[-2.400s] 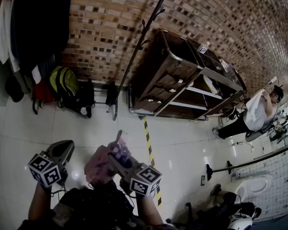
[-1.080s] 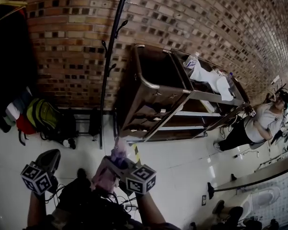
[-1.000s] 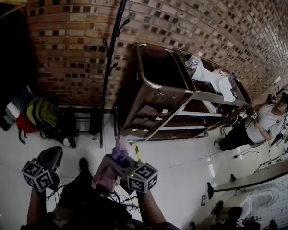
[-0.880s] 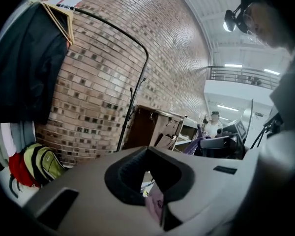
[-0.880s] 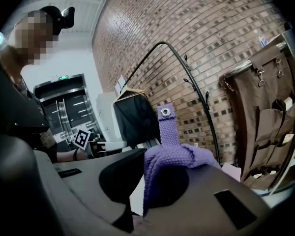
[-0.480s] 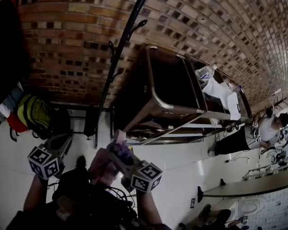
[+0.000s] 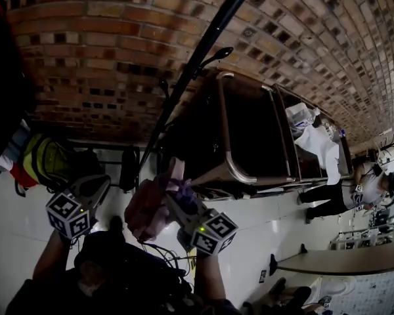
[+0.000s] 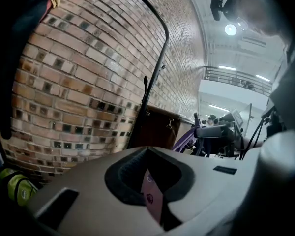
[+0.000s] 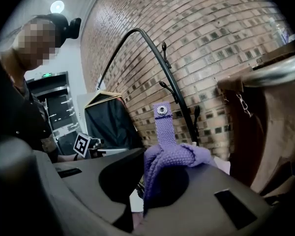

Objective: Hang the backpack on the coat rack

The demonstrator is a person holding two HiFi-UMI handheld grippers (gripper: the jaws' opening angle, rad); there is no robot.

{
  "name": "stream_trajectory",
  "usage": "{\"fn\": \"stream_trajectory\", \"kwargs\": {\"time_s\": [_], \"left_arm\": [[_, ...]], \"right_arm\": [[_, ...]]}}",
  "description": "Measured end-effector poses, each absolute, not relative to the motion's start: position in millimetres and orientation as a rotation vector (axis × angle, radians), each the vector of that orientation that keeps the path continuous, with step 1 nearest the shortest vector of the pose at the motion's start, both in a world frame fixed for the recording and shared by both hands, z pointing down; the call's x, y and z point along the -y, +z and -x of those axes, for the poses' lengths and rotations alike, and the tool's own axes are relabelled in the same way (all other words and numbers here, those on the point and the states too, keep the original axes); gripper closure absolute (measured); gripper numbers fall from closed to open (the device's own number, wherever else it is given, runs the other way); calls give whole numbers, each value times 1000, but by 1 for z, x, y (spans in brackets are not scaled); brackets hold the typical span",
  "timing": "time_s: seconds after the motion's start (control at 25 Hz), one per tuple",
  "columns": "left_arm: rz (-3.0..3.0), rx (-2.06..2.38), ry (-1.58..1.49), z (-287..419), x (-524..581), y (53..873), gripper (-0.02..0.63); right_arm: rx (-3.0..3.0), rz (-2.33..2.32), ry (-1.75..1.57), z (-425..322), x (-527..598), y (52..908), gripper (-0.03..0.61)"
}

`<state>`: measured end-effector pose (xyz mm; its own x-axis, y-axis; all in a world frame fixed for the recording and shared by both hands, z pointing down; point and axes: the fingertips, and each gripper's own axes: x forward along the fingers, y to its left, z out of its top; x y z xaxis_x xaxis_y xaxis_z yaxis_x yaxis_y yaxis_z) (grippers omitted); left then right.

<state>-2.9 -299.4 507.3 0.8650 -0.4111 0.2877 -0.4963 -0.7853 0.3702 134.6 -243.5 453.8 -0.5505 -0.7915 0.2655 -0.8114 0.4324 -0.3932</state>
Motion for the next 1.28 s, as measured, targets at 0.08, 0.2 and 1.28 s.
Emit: {"fn": "stream_trajectory", "kwargs": {"time_s": [0.08, 0.2, 1.28], "left_arm": [[-2601, 648, 271, -2, 316, 510, 592], [-2612, 635, 287, -9, 338, 511, 592], [-2529, 821, 348, -46, 419, 511, 592]], "right_arm": [[2621, -1469, 734, -141, 266, 451, 577], [2625, -1466, 716, -154, 301, 446, 577], [2592, -1145, 642, -180, 467, 444, 577]]}}
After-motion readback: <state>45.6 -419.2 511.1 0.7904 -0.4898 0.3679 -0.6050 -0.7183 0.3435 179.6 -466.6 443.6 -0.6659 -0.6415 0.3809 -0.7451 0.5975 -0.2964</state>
